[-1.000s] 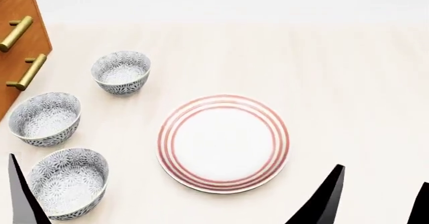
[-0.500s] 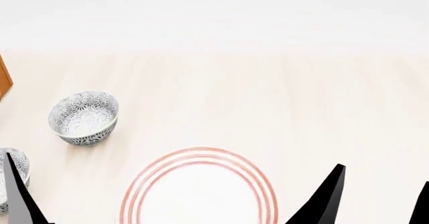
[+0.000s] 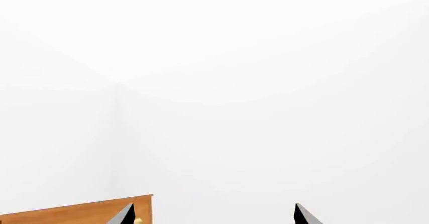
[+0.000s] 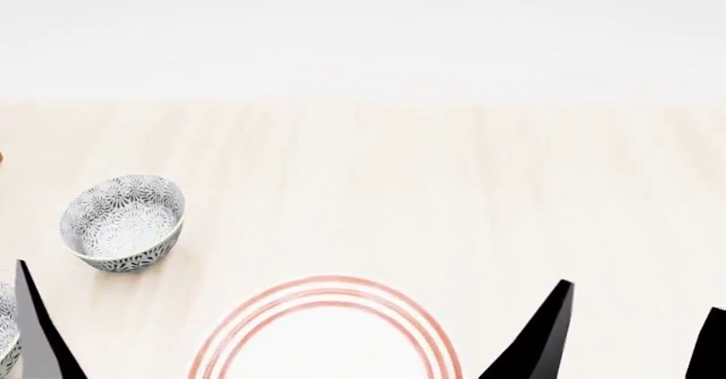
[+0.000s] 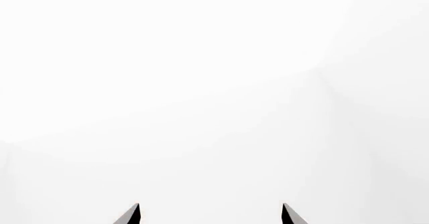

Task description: Pick up the bowl and put it in the front on the plate.

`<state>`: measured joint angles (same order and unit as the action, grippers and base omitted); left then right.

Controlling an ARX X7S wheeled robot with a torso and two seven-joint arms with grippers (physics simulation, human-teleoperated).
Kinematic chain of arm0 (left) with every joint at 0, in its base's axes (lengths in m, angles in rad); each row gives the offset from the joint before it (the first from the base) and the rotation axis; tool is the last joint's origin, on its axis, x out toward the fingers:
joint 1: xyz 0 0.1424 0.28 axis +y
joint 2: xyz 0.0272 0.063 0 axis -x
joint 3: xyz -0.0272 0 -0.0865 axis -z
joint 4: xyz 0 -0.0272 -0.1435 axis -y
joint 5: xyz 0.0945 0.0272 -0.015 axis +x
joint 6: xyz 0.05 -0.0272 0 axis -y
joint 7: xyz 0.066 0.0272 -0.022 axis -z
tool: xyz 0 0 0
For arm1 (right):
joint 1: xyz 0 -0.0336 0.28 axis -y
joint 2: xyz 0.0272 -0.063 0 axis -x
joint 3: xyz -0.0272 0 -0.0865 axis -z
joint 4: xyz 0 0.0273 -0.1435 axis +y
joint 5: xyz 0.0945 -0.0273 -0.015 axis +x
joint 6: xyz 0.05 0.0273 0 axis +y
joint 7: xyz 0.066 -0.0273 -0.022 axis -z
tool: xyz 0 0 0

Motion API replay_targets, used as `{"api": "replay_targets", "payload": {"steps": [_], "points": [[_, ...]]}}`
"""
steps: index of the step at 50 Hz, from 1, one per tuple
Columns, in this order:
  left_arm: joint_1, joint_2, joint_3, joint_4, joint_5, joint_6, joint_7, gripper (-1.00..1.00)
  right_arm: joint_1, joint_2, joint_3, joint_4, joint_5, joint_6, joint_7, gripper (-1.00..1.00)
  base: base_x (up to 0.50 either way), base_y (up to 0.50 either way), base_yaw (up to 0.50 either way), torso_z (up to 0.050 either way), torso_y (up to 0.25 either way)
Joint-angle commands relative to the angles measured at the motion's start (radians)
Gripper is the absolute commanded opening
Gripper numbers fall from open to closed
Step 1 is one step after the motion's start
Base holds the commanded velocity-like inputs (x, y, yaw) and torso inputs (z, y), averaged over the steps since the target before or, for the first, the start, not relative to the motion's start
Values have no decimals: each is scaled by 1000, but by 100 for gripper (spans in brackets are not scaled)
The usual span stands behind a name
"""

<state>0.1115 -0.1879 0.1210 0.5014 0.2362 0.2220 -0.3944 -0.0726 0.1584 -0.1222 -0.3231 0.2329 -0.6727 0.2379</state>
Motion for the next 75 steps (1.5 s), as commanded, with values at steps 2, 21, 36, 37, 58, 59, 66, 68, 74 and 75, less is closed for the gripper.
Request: {"api": "replay_targets", "payload": {"steps": [2,21,36,37,58,59,66,68,74,75], "points": [[5,8,-9,4,16,10,12,100,-6,-9,5,7,-28,-30,-23,100,0,0,0,0,0],[0,-5,9,-11,14,-2,5,100,-12,-3,-7,28,-56,-60,-14,100,0,402,0,0,0],[-5,-14,20,-16,8,-11,0,100,-13,7,-16,24,-59,-52,-2,100,0,500,0,0,0],[-5,-15,21,-15,6,-13,1,100,-12,8,-17,25,-60,-52,-2,100,0,500,0,0,0],[-6,-28,36,-23,-27,-11,-3,100,-4,24,-34,38,-55,-10,14,100,0,198,0,0,0],[-6,-30,37,-25,-33,-6,-2,100,-3,24,-34,38,-55,-4,16,100,0,0,0,0,0],[-17,-23,48,-25,4,-74,1,100,-1,29,-40,39,-60,23,23,100,0,0,0,0,-12],[-17,-24,49,-21,6,-79,0,100,-1,30,-41,39,-61,25,25,100,0,0,0,0,-81],[-18,-25,54,-22,12,-89,-2,100,-2,33,-46,39,-64,28,28,100,0,0,0,0,-160],[-18,-25,55,-18,15,-93,-3,100,-3,34,-47,38,-64,27,28,100,0,0,0,0,-242]]}}
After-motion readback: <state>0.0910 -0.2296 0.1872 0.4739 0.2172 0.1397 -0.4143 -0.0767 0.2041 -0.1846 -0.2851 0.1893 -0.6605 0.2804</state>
